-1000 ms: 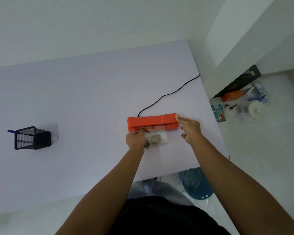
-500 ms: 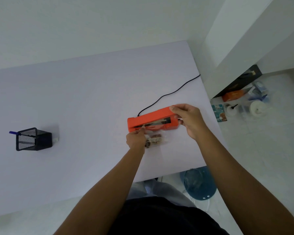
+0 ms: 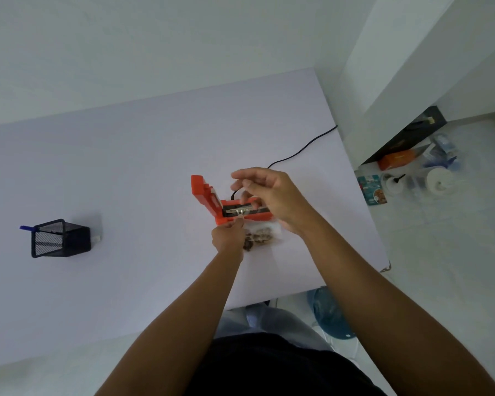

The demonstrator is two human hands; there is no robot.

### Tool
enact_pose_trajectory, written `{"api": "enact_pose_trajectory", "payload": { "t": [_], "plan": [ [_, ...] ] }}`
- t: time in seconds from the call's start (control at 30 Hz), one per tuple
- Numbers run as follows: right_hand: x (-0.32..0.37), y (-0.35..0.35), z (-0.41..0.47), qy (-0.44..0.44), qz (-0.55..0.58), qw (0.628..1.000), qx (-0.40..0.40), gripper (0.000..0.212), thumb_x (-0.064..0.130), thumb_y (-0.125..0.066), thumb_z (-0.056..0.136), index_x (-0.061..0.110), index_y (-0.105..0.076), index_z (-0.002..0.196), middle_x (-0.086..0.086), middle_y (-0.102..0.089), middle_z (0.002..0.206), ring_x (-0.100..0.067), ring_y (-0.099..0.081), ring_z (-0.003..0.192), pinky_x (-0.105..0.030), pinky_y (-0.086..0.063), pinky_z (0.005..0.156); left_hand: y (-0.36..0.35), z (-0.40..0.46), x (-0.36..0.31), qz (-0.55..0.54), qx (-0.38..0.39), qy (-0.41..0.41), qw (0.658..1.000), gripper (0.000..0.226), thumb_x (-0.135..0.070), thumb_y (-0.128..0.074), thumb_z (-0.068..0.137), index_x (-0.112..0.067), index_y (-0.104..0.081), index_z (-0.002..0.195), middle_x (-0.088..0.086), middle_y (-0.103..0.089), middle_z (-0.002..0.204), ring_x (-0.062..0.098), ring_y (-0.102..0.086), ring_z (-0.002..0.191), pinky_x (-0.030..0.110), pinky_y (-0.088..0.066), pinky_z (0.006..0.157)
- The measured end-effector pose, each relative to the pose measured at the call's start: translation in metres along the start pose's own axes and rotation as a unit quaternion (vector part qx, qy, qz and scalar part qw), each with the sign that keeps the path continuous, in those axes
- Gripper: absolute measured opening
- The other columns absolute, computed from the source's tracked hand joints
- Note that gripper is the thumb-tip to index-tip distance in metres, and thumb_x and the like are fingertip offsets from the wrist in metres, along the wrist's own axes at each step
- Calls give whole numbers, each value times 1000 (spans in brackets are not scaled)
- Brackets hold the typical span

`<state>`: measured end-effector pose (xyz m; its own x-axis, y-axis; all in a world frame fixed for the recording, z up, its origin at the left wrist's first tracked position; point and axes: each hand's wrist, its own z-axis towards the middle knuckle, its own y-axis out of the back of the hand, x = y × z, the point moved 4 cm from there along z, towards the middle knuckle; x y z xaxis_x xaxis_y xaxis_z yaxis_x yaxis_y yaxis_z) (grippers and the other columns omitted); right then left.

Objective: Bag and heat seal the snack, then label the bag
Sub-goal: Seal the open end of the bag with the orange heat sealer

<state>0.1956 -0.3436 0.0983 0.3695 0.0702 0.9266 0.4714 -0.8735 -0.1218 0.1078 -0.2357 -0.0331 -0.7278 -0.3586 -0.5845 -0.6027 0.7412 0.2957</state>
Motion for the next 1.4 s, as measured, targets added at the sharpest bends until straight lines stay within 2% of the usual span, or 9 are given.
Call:
{"api": "enact_pose_trajectory", "payload": {
  "t": [0.13,0.2,0.4,0.67,0.8,0.93,1.0,1.1,1.4],
  "plan": [
    [-65,55,1,-53,-161,956,-241,22,10,-58,95,19,-75,105,0,-75,98,-24,-71,88,-26,-58,71,1,1,0,4,1,1,1000,22,-27,-77,82,-8,-70,91,3,-70,81,14,-61,63,24,-45,51],
    [-94,71,-1,-61,-233,932,-272,22,11,-58,94,20,-74,108,3,-73,103,-16,-68,96,-25,-55,84,2,2,-1,22,-2,-12,1000,20,-26,-75,83,-7,-72,90,5,-71,82,14,-62,63,24,-46,51],
    [-132,80,-1,-46,-321,907,-267,28,7,-66,90,17,-70,116,0,-61,92,-13,-58,80,-24,-53,80,1,5,1,68,-8,-69,995,23,-27,-71,89,-22,-67,67,3,-72,77,22,-67,69,34,-61,69],
    [-139,88,6,-47,-305,912,-268,28,3,-67,86,21,-70,107,-2,-59,85,-15,-57,75,-17,-44,68,10,0,-5,94,-7,-137,986,19,-26,-67,92,-14,-78,102,2,-76,93,14,-68,74,27,-58,75],
    [-140,91,7,-50,-302,915,-263,29,2,-70,84,21,-70,107,-2,-59,83,-14,-56,73,-21,-47,69,7,-4,-14,106,-23,-156,982,18,-24,-66,93,-15,-77,102,-1,-74,83,15,-68,68,23,-55,63],
    [-140,92,8,-51,-301,917,-258,29,2,-72,84,20,-70,107,-2,-59,82,-9,-53,69,-16,-45,67,0,-5,-26,126,-42,-171,976,20,-25,-64,93,-12,-76,102,-2,-72,84,12,-66,66,29,-59,68],
    [-140,93,9,-49,-298,918,-257,29,1,-72,83,20,-70,106,-1,-59,80,-7,-51,66,-14,-41,65,-5,-10,-33,136,-41,-189,972,19,-28,-63,94,-15,-76,99,-7,-68,77,5,-62,62,19,-52,58],
    [-141,94,9,-48,-290,921,-257,29,2,-73,83,21,-70,105,0,-57,79,-6,-50,66,-16,-42,66,-14,-18,-43,137,-18,-214,967,18,-31,-62,95,-19,-75,99,-8,-69,81,7,-65,66,16,-50,54],
    [-145,96,6,-58,-240,930,-272,27,2,-68,84,20,-72,103,5,-63,85,-14,-59,78,-26,-51,75,-38,-54,-62,106,109,-345,926,10,-22,-66,94,-16,-74,92,-8,-73,86,0,-68,80,13,-51,74]
  ]
}}
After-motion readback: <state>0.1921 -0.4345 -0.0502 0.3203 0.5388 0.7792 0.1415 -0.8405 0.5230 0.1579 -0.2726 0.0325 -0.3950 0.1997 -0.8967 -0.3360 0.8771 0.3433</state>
